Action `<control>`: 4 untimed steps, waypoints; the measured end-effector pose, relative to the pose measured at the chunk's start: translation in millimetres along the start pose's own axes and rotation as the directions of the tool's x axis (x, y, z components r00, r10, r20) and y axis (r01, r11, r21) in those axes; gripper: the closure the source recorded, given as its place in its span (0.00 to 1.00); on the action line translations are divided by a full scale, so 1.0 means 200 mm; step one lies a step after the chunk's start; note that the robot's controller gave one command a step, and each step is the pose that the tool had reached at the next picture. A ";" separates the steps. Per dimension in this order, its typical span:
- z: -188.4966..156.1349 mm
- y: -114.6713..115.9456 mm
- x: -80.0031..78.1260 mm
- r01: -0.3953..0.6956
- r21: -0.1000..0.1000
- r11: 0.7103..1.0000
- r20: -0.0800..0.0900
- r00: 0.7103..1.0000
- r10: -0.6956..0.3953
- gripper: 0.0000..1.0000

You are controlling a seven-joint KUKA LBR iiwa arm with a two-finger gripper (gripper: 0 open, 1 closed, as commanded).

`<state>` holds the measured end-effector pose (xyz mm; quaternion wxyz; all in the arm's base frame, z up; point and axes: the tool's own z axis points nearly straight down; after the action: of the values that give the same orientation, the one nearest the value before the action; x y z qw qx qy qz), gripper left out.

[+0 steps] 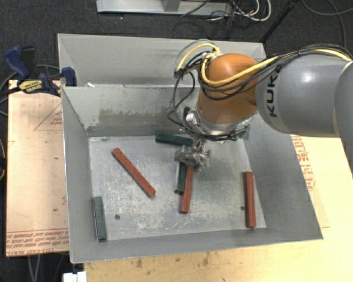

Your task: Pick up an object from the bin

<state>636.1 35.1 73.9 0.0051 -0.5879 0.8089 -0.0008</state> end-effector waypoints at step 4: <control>0.03 0.09 0.04 0.074 -0.009 0.997 -0.002 0.997 -0.074 0.00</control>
Offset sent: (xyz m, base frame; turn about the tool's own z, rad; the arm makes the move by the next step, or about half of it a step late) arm -0.0591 -0.0085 0.1334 -0.0809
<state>616.1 33.4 67.3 0.0014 -0.6176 0.7865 0.0019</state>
